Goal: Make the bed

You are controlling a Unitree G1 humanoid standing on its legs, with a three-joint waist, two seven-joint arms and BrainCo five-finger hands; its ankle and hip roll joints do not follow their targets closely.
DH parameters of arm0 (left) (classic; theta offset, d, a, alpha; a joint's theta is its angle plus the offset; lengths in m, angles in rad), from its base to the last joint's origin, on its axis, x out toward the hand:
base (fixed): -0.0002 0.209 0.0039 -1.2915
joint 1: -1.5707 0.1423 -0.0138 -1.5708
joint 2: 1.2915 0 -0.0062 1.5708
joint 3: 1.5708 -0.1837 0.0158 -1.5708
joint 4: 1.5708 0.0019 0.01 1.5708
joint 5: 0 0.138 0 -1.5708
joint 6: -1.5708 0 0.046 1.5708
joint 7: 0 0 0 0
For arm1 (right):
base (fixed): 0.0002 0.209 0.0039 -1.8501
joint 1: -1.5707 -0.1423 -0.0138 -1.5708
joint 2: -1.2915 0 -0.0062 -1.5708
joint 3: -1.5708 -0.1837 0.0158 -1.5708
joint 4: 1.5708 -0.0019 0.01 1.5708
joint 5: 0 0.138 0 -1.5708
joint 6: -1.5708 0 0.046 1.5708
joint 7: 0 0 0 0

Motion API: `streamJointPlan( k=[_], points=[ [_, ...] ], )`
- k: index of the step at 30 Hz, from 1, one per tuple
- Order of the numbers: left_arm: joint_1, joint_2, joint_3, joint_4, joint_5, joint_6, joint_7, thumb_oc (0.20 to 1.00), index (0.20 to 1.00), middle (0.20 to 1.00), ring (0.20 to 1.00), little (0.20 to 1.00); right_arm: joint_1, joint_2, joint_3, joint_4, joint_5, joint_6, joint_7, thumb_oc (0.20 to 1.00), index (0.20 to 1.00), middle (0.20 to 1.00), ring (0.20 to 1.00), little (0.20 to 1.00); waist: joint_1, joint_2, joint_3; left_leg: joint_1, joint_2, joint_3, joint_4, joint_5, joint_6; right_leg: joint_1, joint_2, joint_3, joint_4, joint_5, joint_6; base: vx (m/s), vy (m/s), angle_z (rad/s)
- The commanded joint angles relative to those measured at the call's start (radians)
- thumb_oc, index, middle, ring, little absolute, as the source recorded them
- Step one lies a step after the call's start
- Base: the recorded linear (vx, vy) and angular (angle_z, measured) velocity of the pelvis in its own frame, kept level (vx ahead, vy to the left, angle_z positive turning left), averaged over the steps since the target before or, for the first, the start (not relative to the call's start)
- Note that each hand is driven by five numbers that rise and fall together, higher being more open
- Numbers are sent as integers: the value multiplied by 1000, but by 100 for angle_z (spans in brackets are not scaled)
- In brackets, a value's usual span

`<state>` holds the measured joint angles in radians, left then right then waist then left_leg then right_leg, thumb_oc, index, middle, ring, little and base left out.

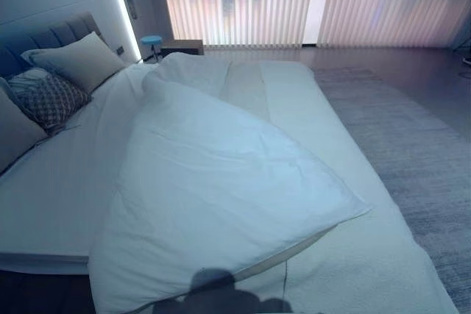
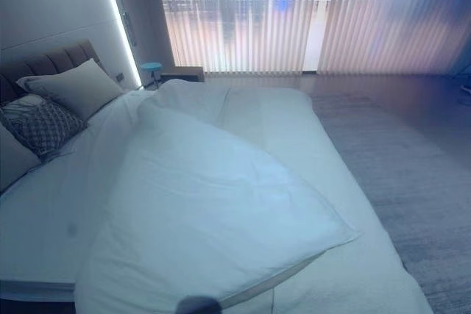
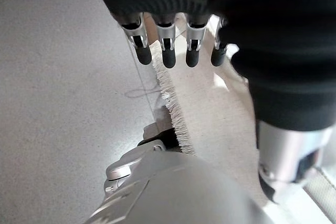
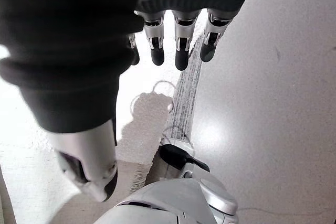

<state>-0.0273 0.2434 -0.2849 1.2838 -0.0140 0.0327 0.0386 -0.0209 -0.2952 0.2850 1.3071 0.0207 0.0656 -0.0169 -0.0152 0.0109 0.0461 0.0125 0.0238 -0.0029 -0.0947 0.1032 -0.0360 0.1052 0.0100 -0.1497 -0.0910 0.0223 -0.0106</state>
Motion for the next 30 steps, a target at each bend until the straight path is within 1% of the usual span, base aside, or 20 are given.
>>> streamJointPlan(
  k=[1, 9, 12, 14, 15, 16, 18, 21, 24, 27, 30],
  points=[
    [-94, 6, -25, 18, 13, -14, 5, 1000, 1000, 1000, 1000, 1000, -79, -7, 29, 19, 9, -6, 0, 1000, 1000, 1000, 1000, 1000, -5, -26, 51, 74, -66, 43, 7, -113, 11, -33, -46, 55, 4, 23, 122, 47, 0, -1],
    [-71, 1, 25, 41, -32, -12, 15, 1000, 1000, 1000, 1000, 1000, -65, 1, -9, 21, 53, -9, -13, 1000, 1000, 1000, 1000, 1000, -2, -30, 39, 83, -65, 40, 7, -123, 7, -17, -46, 43, 4, 10, 123, 56, 0, 1],
    [-58, -3, 44, 56, -47, -11, 24, 1000, 1000, 1000, 1000, 1000, -59, 8, -48, 37, 91, -9, -36, 1000, 1000, 1000, 1000, 1000, -2, -30, 34, 90, -63, 44, 7, -126, 4, -10, -46, 39, 4, 4, 124, 51, 3, 2],
    [-52, -7, 51, 64, -50, -11, 34, 1000, 1000, 1000, 1000, 1000, -62, 17, -77, 31, 143, -13, -51, 1000, 1000, 1000, 1000, 1000, -1, -28, 33, 95, -61, 48, 7, -129, 4, -6, -47, 37, 4, 2, 126, 44, 3, 2],
    [-49, -8, 53, 65, -52, -12, 37, 1000, 1000, 1000, 1000, 1000, -61, 20, -91, 25, 175, -17, -54, 1000, 1000, 1000, 1000, 1000, -1, -27, 33, 97, -60, 50, 7, -130, 3, -4, -47, 36, 4, 1, 126, 46, 5, 1],
    [-45, -10, 59, 67, -60, -14, 44, 1000, 1000, 1000, 1000, 1000, -63, 30, -133, 1, 279, -31, -64, 1000, 1000, 1000, 1000, 1000, -3, -23, 35, 98, -60, 51, 7, -131, 2, -4, -47, 34, 4, 1, 127, 34, 5, 1],
    [-45, -11, 59, 66, -63, -16, 45, 1000, 1000, 1000, 1000, 1000, -63, 33, -138, -6, 301, -34, -65, 1000, 1000, 1000, 1000, 1000, -3, -22, 37, 99, -59, 51, 7, -131, 1, -3, -47, 34, 4, 0, 127, 0, 0, 0],
    [-45, -14, 56, 57, -79, -19, 51, 1000, 1000, 1000, 1000, 1000, -69, 52, -179, -75, 468, -57, -75, 1000, 1000, 1000, 1000, 1000, -5, -17, 44, 95, -58, 53, 7, -129, -2, -6, -47, 34, 4, 0, 128, 0, 0, 0],
    [-47, -20, 46, 40, -95, -19, 66, 1000, 1000, 1000, 1000, 1000, -73, 73, -208, -192, 654, -93, -95, 1000, 1000, 1000, 1000, 1000, -7, -11, 57, 86, -57, 56, 7, -125, -6, -16, -47, 33, 4, 3, 129, 0, 0, 0],
    [-51, -27, 30, 25, -111, -16, 82, 1000, 1000, 1000, 1000, 1000, -81, 79, -216, -308, 765, -121, -122, 1000, 1000, 1000, 1000, 1000, -7, -6, 72, 71, -56, 59, 7, -119, -9, -29, -51, 28, 4, 9, 130, -37, 2, -1],
    [-63, -32, 15, 17, -125, -16, 97, 1000, 1000, 1000, 1000, 1000, -114, 68, -220, -375, 823, -146, -150, 1000, 1000, 1000, 1000, 1000, -7, 0, 92, 49, -55, 58, 7, -109, -12, -50, -54, 25, 4, 16, 131, -45, -3, 2]
  ],
)
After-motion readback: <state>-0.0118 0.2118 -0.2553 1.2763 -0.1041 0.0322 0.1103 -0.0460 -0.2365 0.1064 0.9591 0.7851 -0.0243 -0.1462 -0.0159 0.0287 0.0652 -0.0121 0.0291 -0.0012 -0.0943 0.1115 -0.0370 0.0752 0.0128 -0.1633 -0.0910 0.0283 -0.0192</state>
